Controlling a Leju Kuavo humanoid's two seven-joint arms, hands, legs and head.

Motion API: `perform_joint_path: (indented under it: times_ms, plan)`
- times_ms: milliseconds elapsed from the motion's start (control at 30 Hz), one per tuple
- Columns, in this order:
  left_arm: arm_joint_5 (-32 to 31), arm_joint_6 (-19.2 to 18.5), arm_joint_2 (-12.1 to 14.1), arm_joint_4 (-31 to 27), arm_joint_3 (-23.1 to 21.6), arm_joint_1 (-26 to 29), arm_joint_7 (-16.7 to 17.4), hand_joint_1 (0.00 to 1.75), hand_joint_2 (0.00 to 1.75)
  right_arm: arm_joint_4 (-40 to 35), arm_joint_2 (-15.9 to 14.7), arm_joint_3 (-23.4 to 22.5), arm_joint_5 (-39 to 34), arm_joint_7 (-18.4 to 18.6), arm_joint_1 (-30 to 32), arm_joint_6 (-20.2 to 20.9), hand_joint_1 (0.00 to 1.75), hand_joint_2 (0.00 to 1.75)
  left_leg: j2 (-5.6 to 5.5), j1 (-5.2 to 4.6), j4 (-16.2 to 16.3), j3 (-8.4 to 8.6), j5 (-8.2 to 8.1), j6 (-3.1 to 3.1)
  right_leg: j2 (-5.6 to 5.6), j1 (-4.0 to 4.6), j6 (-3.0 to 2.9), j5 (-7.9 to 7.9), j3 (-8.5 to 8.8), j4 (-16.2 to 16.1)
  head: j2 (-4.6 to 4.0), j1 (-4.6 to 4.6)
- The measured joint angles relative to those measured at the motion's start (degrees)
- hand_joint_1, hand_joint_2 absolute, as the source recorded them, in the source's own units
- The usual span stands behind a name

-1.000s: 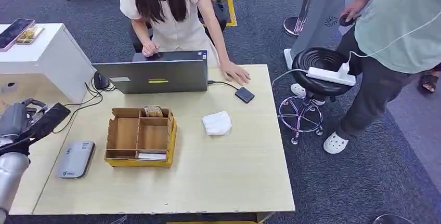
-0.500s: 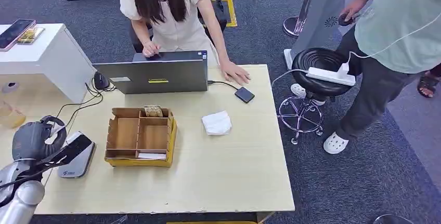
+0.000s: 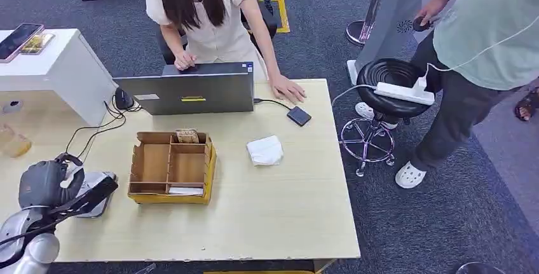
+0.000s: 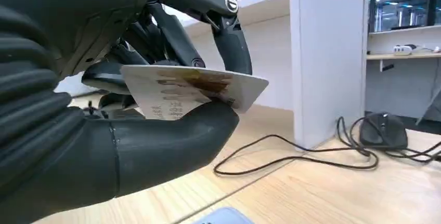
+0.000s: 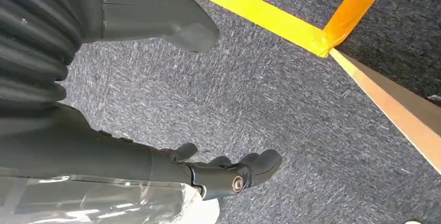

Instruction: Pass the card to the sensor for recognition and then transmit it.

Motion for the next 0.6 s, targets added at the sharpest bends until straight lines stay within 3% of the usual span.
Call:
perform_joint_path:
  times_ms: [267,467,600]
  plan:
    - [-6.88,3.91,-0.9,1.24,0.02,0.2,2.49,1.75,1.75,0.0,0.0,0.0,0.09,0.02,0.0,-0.02,0.0,1.75,-0.01,0.0,0.0,0.0,0.0,0.0,-0.01,0.0,0.0,0.0,0.0,0.0,0.0,0.0]
    - [-6.99,3.74,-1.27,2.71,0.07,0.21,2.78,1.75,1.75,0.0,0.0,-0.02,0.13,0.02,0.02,-0.17,0.0,1.75,-0.01,0.0,0.0,0.0,0.0,0.0,-0.01,0.0,0.01,0.0,0.0,0.0,0.0,-0.02]
    - [-3.56,0.59,-1.84,3.39,0.39,0.29,2.16,1.75,1.75,0.0,0.0,-0.02,0.13,0.0,0.07,-0.42,0.0,1.75,-0.01,0.0,0.0,-0.01,0.0,0.0,-0.01,0.0,0.01,0.0,0.0,0.0,0.0,0.0]
